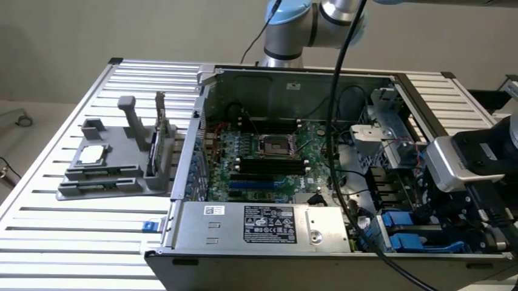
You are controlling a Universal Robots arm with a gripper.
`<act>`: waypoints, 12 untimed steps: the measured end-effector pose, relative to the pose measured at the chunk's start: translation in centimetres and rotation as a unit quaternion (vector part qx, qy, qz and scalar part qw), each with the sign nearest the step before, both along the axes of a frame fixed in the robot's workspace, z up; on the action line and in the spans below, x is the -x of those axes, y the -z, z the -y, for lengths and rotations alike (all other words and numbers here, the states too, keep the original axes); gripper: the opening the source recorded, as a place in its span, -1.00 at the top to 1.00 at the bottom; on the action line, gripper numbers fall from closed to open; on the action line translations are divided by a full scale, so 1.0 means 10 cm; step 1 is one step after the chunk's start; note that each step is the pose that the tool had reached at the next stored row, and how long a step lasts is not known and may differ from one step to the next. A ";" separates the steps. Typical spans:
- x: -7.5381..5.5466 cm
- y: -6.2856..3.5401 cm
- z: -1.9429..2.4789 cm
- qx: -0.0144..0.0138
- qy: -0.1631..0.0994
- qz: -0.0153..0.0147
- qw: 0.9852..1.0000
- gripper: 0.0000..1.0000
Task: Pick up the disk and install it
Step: 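Insert the disk into the insertion slot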
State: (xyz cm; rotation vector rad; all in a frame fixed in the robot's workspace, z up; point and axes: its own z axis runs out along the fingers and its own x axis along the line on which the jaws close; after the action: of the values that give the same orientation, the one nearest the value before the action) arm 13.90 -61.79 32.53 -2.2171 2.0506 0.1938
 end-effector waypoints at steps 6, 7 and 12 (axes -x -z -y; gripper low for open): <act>0.00 -0.231 0.023 0.000 0.001 -0.006 1.000 0.73; 0.00 -0.272 0.025 0.000 0.001 -0.007 1.000 0.73; 0.00 -0.491 0.035 0.000 0.003 -0.010 1.000 0.73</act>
State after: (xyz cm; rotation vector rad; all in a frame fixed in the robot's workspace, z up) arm 13.93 -62.14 37.43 -2.2186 2.0673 0.2160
